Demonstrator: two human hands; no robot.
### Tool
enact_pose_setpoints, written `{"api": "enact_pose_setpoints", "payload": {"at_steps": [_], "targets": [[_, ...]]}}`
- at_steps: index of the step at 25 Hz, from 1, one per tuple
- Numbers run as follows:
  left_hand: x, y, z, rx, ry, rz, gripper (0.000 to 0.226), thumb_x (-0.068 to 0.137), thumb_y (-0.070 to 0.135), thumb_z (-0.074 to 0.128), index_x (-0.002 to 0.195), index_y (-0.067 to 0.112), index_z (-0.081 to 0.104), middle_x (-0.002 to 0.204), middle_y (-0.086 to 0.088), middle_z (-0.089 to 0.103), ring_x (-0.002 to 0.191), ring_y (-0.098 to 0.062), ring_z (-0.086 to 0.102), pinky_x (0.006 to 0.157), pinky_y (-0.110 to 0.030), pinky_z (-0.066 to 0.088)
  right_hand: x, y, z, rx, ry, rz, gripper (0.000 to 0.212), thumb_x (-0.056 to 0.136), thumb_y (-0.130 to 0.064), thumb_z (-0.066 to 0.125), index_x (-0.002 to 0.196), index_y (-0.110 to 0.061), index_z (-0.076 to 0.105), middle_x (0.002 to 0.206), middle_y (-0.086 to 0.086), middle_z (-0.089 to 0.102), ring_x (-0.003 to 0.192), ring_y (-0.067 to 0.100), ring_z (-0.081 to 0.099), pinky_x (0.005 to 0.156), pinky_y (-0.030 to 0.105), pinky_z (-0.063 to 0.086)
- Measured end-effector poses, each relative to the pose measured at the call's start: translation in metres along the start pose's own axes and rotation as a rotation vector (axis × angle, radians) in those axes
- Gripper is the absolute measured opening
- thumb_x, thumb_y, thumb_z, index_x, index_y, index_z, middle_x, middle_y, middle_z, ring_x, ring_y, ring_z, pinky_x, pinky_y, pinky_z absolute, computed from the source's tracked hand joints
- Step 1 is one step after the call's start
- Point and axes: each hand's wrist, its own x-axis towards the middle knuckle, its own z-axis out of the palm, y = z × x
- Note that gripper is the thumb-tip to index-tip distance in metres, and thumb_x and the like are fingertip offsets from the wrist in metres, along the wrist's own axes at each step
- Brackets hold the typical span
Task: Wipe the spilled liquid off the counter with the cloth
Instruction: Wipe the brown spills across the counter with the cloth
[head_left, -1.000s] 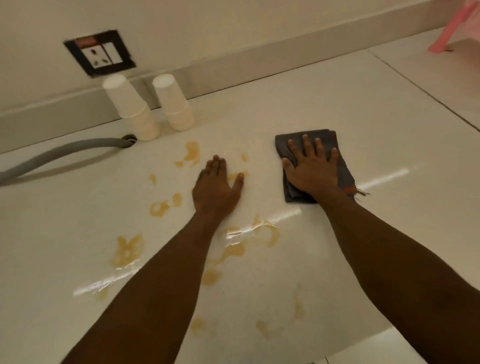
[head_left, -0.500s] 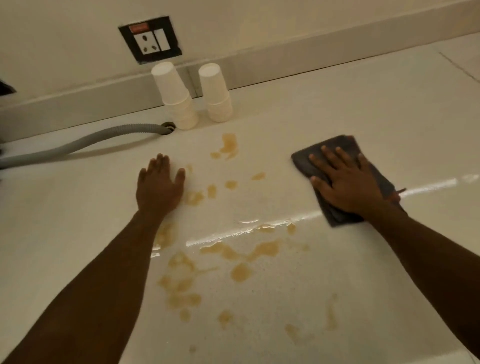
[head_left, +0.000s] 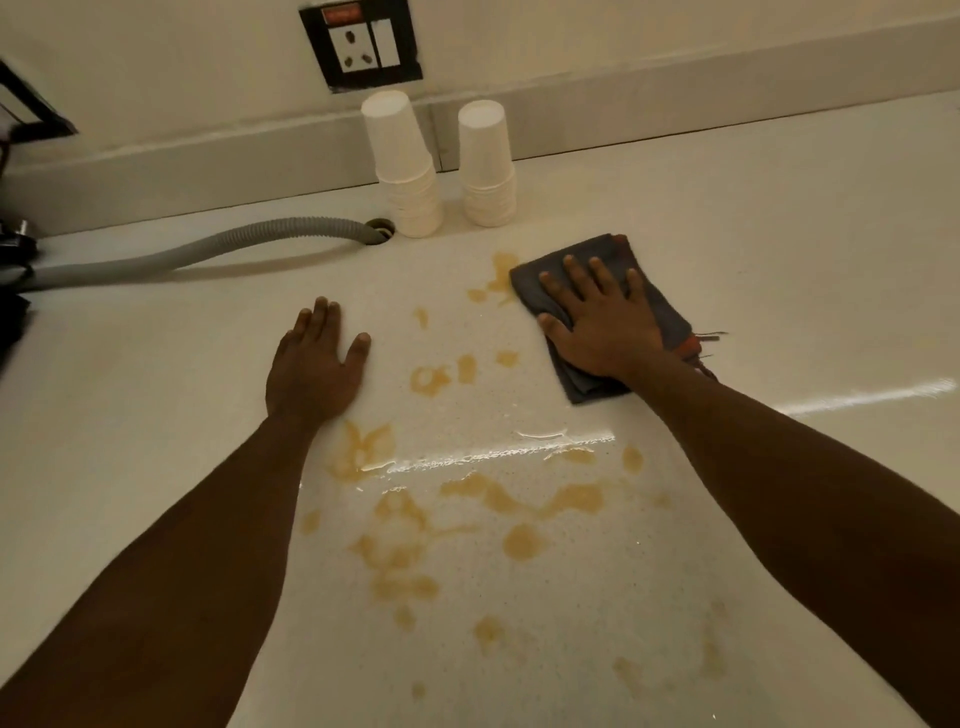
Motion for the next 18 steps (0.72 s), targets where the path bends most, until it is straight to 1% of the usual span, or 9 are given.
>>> {"api": "enact_pose_setpoints", "payload": {"at_steps": [3,4,6,8,9,11,13,15,18], "targets": [[0.003,0.001,-0.002,0.005,-0.005,0.004,0.07,0.097,0.056,0.019,0.153,0.017,0.007,0.163,-0.001,0.003,0.15,-0.02,0.004,0.122,-0.038,0.007,-0.058,0.006,0.008,-0.072,0.006,-0.263,0.063,0.092,-0.059,0.001,0.152,-0.039,0.001,0.163,-0.006,-0.005,0.15,0.019,-0.004,0.119,0.053,-0.001],[0.003,0.0,-0.001,0.006,-0.007,-0.004,0.07,0.097,0.057,0.019,0.153,0.017,0.007,0.163,-0.001,0.003,0.15,-0.019,0.004,0.122,-0.038,0.007,-0.07,0.018,0.007,-0.078,0.007,-0.287,0.063,0.092,-0.059,0.001,0.151,-0.04,0.002,0.162,-0.008,-0.003,0.15,0.018,-0.003,0.119,0.052,0.0],[0.003,0.0,0.001,0.016,-0.003,-0.009,0.07,0.096,0.057,0.018,0.153,0.017,0.006,0.163,0.0,0.002,0.15,-0.019,0.003,0.122,-0.038,0.007,-0.063,0.051,0.0,-0.063,0.034,-0.152,0.065,0.089,-0.062,0.002,0.151,-0.041,0.003,0.163,-0.007,0.002,0.15,0.019,0.002,0.119,0.053,0.002],[0.003,0.0,0.001,0.015,-0.001,-0.006,0.07,0.096,0.057,0.018,0.153,0.018,0.006,0.163,0.0,0.002,0.15,-0.019,0.003,0.122,-0.038,0.007,-0.029,0.07,-0.007,-0.018,0.045,0.099,0.068,0.088,-0.065,0.005,0.151,-0.041,0.005,0.164,-0.004,0.004,0.15,0.022,0.003,0.118,0.056,0.002],[0.004,-0.001,0.002,0.016,0.003,-0.005,0.07,0.096,0.057,0.018,0.153,0.018,0.006,0.163,0.0,0.002,0.15,-0.019,0.003,0.122,-0.038,0.007,-0.008,0.069,-0.009,-0.004,0.043,0.184,0.068,0.089,-0.066,0.008,0.152,-0.04,0.005,0.164,-0.002,0.002,0.15,0.024,0.002,0.117,0.058,0.001],[0.005,-0.002,0.003,0.019,0.003,-0.002,0.071,0.096,0.058,0.017,0.153,0.018,0.004,0.163,0.0,0.001,0.15,-0.019,0.002,0.122,-0.038,0.007,0.03,0.044,-0.009,0.01,0.03,0.234,0.068,0.091,-0.066,0.012,0.152,-0.037,0.003,0.164,0.001,-0.001,0.15,0.028,-0.001,0.116,0.062,-0.001],[0.006,-0.004,0.003,0.027,-0.004,0.0,0.071,0.096,0.058,0.016,0.153,0.018,0.003,0.163,0.0,0.0,0.15,-0.019,0.001,0.122,-0.039,0.007,0.053,0.002,-0.007,0.016,-0.001,0.175,0.067,0.093,-0.064,0.013,0.153,-0.035,0.001,0.164,0.002,-0.005,0.15,0.029,-0.005,0.115,0.063,-0.004],[0.006,-0.004,0.003,0.042,-0.002,0.003,0.072,0.095,0.059,0.015,0.153,0.018,0.003,0.163,0.0,0.0,0.15,-0.019,0.001,0.122,-0.038,0.007,0.058,-0.037,-0.004,0.012,-0.023,0.057,0.066,0.094,-0.062,0.012,0.153,-0.035,0.001,0.164,0.001,-0.006,0.15,0.028,-0.005,0.115,0.062,-0.005],[0.005,-0.004,0.003,0.042,0.005,-0.002,0.072,0.096,0.059,0.015,0.153,0.018,0.003,0.163,0.0,0.0,0.15,-0.018,0.001,0.122,-0.037,0.006,0.02,-0.063,0.002,-0.036,-0.041,-0.17,0.063,0.094,-0.062,0.009,0.152,-0.038,-0.001,0.164,-0.002,-0.006,0.15,0.023,-0.007,0.117,0.059,-0.006]]}}
